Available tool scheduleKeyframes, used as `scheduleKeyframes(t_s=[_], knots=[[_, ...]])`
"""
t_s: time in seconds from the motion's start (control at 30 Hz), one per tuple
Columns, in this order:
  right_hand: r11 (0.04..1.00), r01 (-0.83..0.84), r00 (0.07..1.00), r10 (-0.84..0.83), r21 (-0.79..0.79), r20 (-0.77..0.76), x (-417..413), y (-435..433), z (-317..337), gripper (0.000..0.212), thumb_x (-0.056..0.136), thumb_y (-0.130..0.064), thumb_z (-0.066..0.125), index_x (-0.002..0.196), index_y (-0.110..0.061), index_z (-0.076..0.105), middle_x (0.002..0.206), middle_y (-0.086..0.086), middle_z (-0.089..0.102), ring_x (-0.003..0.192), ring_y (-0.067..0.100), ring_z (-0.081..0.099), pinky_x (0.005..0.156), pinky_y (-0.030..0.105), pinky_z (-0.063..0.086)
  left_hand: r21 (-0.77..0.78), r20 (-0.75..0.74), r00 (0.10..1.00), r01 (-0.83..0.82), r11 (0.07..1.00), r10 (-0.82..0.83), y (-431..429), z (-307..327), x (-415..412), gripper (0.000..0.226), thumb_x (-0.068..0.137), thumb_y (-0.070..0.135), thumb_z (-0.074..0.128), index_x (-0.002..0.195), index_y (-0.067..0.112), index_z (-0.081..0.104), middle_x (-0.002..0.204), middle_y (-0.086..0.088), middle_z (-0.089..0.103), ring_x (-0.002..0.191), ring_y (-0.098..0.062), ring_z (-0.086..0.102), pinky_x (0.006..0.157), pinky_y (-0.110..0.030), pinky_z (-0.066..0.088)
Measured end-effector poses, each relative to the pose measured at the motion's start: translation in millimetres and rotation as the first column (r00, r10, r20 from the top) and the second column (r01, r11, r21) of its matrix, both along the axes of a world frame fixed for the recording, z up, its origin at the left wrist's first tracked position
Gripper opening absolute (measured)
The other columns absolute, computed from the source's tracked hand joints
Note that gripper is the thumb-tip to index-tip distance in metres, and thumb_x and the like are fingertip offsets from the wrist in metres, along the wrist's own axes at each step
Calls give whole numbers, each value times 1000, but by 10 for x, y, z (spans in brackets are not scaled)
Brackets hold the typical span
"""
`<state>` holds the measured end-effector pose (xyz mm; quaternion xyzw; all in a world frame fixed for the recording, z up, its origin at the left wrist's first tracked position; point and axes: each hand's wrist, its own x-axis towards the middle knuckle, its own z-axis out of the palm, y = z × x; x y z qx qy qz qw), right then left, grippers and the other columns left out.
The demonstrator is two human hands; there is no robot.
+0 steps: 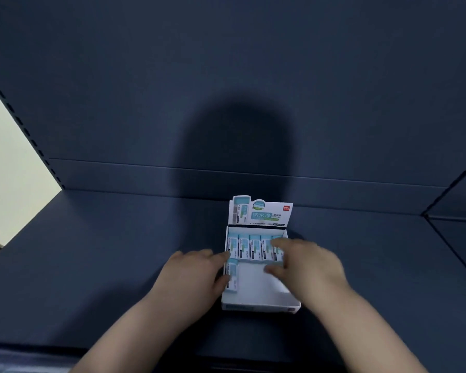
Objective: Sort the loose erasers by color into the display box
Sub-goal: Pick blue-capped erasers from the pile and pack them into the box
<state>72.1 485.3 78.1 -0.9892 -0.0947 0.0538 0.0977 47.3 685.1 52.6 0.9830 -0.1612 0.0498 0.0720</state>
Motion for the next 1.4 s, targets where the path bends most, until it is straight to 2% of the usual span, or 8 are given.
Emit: scheduleKeyframes(t_s=[0.33, 0.47, 0.53, 0.63, 0.8, 1.07, 1.3, 1.4], knots=[[980, 195, 980, -196, 44, 19, -206, -158, -178, 52, 89, -50, 50, 137, -46, 29, 108, -10, 61, 101, 17, 59, 75, 27, 45, 23, -8, 1000, -26, 999, 26, -179, 6, 82, 56, 89, 54, 42, 142, 40, 30, 116, 9, 44, 104, -12, 50, 84, -27, 35], [979, 203, 978, -204, 33, 47, -272, -144, -178, 53, 91, -51, 44, 140, -44, 23, 108, -10, 60, 100, 17, 59, 75, 28, 46, 51, 112, 993, 34, 998, -40, -191, -35, 172, 51, 64, 46, 76, 110, 23, 69, 84, 0, 57, 69, -21, 58, 59, -33, 44], [976, 215, 975, -217, 34, 58, -291, -148, -185, 54, 92, -52, 42, 140, -44, 21, 109, -11, 60, 101, 16, 58, 75, 27, 46, 46, 190, 978, 83, 995, -90, -228, -99, 229, 47, 57, 40, 82, 97, 17, 73, 73, -3, 57, 60, -23, 56, 52, -35, 44], [968, 244, 967, -247, 56, 67, -328, -191, -195, 56, 91, -55, 40, 142, -44, 18, 110, -12, 59, 104, 14, 57, 76, 27, 45, 48, 252, 955, 147, 988, -155, -329, -79, 241, 41, 63, 41, 78, 95, 17, 73, 72, -1, 58, 61, -23, 57, 54, -34, 44], [966, 252, 960, -258, 65, 106, -469, -411, -190, 59, 91, -60, 36, 143, -45, 15, 111, -11, 59, 102, 14, 59, 75, 27, 45, 12, 214, 959, 188, 982, -186, -615, -20, 125, 46, 78, 44, 38, 99, 22, 72, 74, 4, 59, 66, -20, 59, 58, -33, 45], [986, 165, 976, -168, 36, 141, -682, -1375, -129, 60, 91, -61, 31, 145, -45, 10, 116, -9, 56, 103, 12, 57, 73, 25, 45, -76, 230, 961, 174, 982, -152, -1672, 86, -161, 47, 81, 43, 42, 116, 21, 64, 80, 3, 59, 72, -21, 57, 61, -34, 44], [999, 43, 992, -38, -34, 122, -836, -2604, -24, 63, 93, -59, 28, 148, -38, 3, 126, -6, 52, 119, 14, 45, 81, 26, 43, 72, 129, 992, -21, 997, 12, -2879, 161, -395, 53, 91, 52, 32, 132, 25, 51, 102, 2, 61, 91, -22, 58, 73, -36, 40], [999, 3, 985, 6, -50, 170, -921, -2980, -1, 63, 94, -58, 28, 148, -35, 6, 120, -4, 54, 118, 16, 44, 84, 27, 42, 125, 88, 996, 5, 992, -16, -3184, 184, -527, 48, 86, 49, 50, 127, 24, 57, 100, 0, 64, 88, -24, 61, 73, -39, 44]])
